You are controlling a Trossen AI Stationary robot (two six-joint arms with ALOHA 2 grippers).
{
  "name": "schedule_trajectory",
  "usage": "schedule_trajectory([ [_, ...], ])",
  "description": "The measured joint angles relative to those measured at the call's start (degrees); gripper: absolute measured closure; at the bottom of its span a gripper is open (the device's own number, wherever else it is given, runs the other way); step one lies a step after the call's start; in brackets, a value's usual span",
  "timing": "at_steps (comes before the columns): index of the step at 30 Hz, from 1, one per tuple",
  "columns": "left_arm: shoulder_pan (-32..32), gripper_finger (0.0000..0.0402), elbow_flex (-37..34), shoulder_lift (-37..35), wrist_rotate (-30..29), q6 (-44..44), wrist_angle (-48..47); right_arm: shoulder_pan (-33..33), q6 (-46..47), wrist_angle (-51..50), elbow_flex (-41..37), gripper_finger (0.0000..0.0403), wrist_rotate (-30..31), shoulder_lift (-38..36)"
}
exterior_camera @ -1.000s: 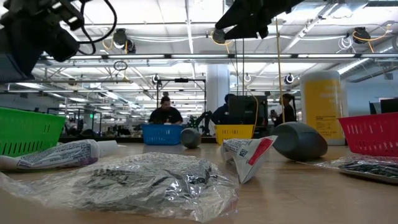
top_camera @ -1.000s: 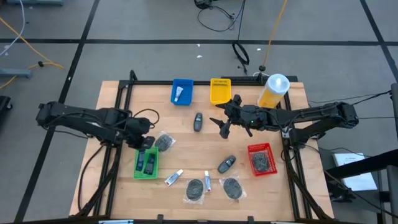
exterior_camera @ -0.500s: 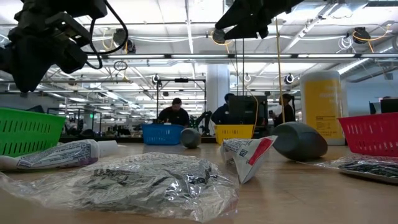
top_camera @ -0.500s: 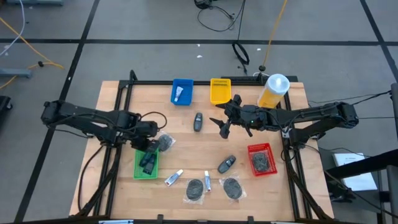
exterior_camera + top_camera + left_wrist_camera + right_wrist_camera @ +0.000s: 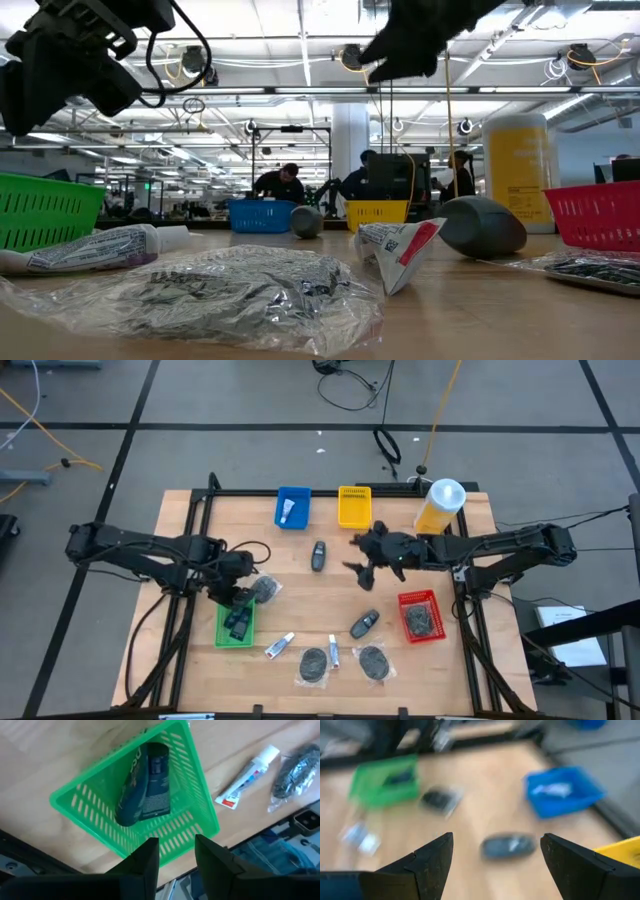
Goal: Pick & Place Travel size toiletries
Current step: Put the gray deodorant into the yellow basket
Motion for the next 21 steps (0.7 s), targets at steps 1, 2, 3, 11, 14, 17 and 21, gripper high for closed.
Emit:
schedule_trajectory([
  [1,0.2,0.0278,0.0,-0.31,0.1,0.45,0.01,0.02,0.06,-2.33,0.0,0.0112,-2.64,0.0],
  [2,0.4,0.0277,0.0,-0.74,0.12,0.85,0.05,0.05,0.14,-4.83,0.0,0.0112,-5.37,0.0],
  [3,0.62,0.0277,0.1,-1.16,0.1,1.02,0.08,0.06,0.16,-7.1,-0.02,0.0112,-7.85,0.0],
  [11,3.57,0.0277,5.55,-4.89,-8.71,4.05,0.16,1.45,-9.12,-14.82,-0.02,0.0112,-22.32,0.04],
  [14,4.91,0.0277,7.62,-5.45,-15.05,5.76,1.85,2.79,-12.65,-14.83,-0.09,0.0112,-25.01,0.96],
  [17,5.89,0.0277,8.31,-5.62,-19.1,7.67,5.8,4.62,-15.22,-14.79,-1.58,0.0112,-24.97,1.47],
  [21,7.28,0.0277,8.37,-5.57,-22.96,11.67,14.29,7.12,-17.62,-14.19,-5.67,0.0112,-24.97,1.75],
])
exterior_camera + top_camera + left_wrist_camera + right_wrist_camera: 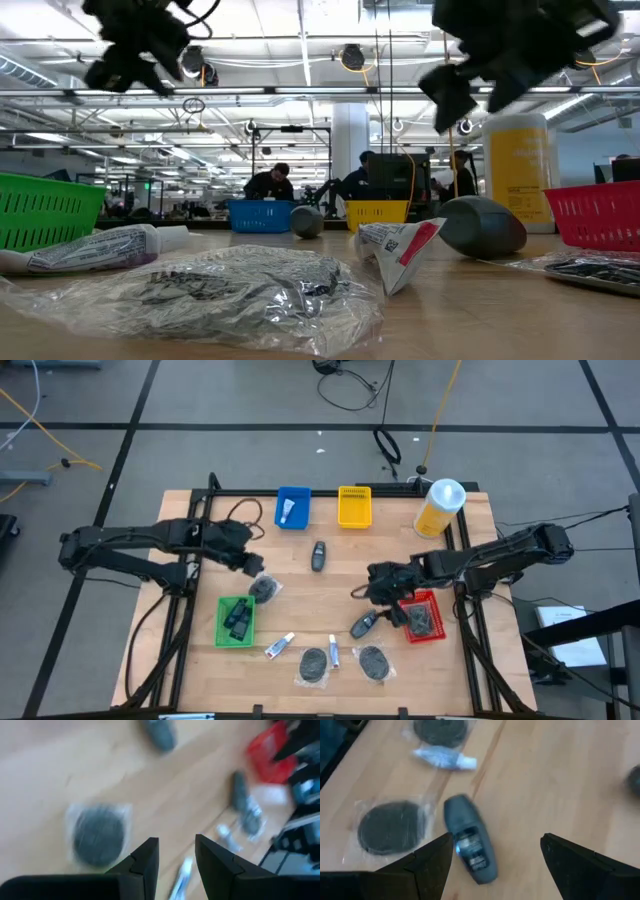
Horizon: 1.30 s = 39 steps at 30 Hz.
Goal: Pick & Place Travel size toiletries
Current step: Put the gray deodorant into the yellow basket
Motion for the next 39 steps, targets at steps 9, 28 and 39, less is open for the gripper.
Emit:
schedule_trajectory([
  [9,2.35,0.0277,0.0,0.3,-5.75,8.57,16.24,3.95,-0.84,12.65,-8.65,0.0112,0.05,0.33],
  [28,4.43,0.0277,0.0,0.38,-5.76,8.92,17.86,4.2,-9.01,18.87,-10.64,0.0114,0.23,12.92],
  [39,4.43,0.0277,0.0,0.38,-5.75,8.9,17.88,2.63,-9.39,16.62,-10.66,0.0192,0.51,13.03],
])
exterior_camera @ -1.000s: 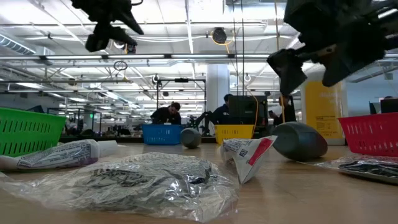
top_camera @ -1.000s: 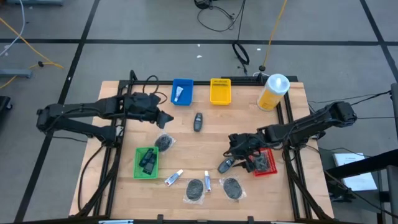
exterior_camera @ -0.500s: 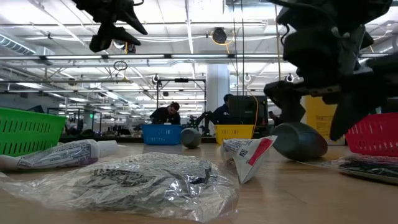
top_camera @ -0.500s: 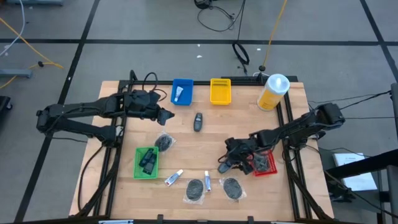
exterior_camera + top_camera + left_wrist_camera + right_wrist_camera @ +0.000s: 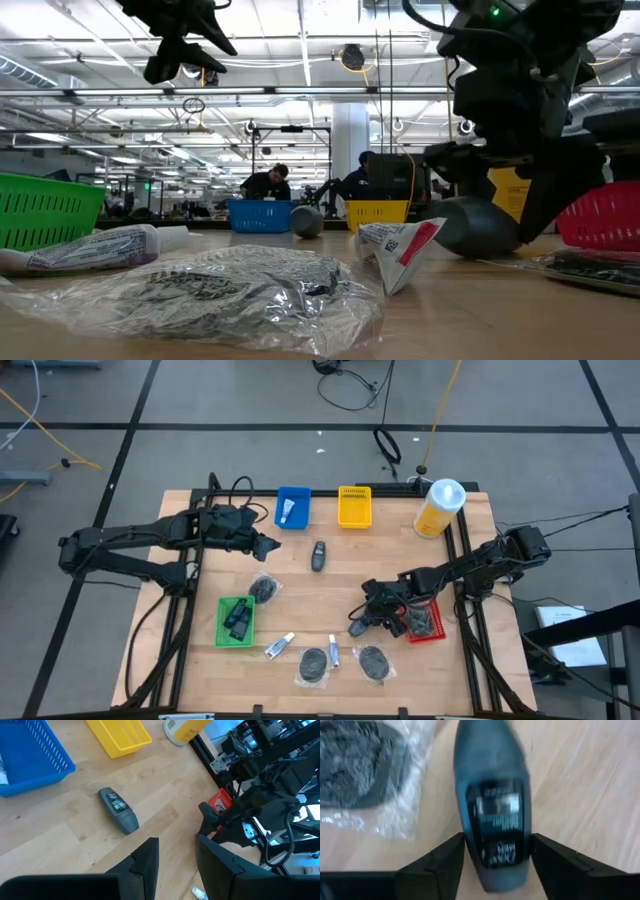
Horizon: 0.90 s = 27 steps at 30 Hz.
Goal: Pick & Place Travel size toiletries
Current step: Put the gray deodorant into the yellow basket
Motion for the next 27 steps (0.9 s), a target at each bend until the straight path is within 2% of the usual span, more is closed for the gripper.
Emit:
schedule_trajectory([
  [8,0.0,0.0277,0.0,0.0,0.0,0.0,0.01,-0.6,0.66,-2.0,0.02,0.0228,-0.31,-0.07],
  [27,0.0,0.0277,-0.02,0.0,0.28,1.24,-0.1,-0.9,14.0,2.93,-0.04,0.0233,0.3,0.02],
])
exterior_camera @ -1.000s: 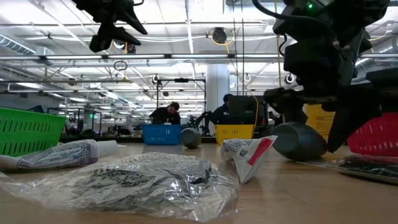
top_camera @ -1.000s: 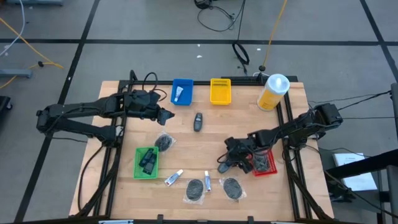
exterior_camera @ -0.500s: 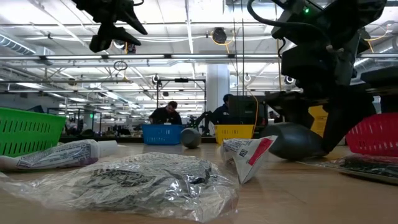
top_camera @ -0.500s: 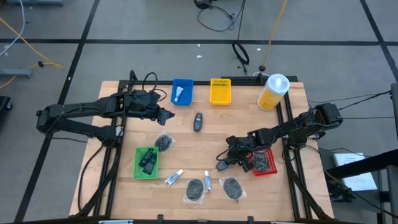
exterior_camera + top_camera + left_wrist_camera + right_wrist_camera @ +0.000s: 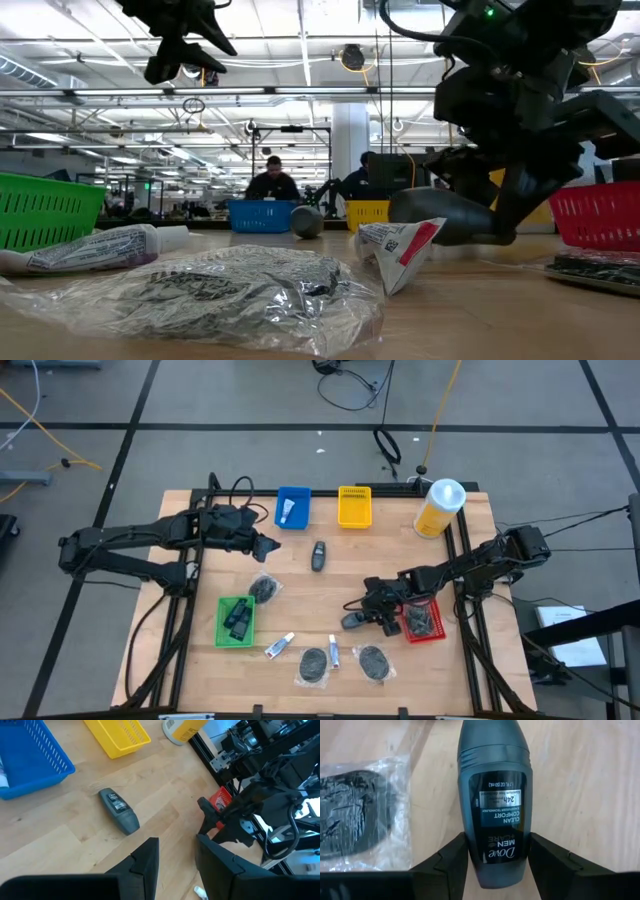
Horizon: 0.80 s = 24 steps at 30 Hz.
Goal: Pick & Place Travel size toiletries
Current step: Put the gray deodorant into the yellow basket
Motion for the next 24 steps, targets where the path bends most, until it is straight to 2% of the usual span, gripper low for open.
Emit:
schedule_trajectory([
  [7,0.0,0.0277,0.0,0.0,0.33,1.18,-0.02,0.02,3.22,3.19,0.0,0.0234,1.44,-0.55],
  [13,0.0,0.0277,0.0,-0.02,0.49,1.78,-0.1,-0.64,5.9,3.36,-0.01,0.0234,5.53,-3.26],
  [24,-0.11,0.0277,-0.02,-0.02,2.23,7.75,-0.34,-6.13,12.8,6.06,0.0,0.0234,10.27,-9.16],
])
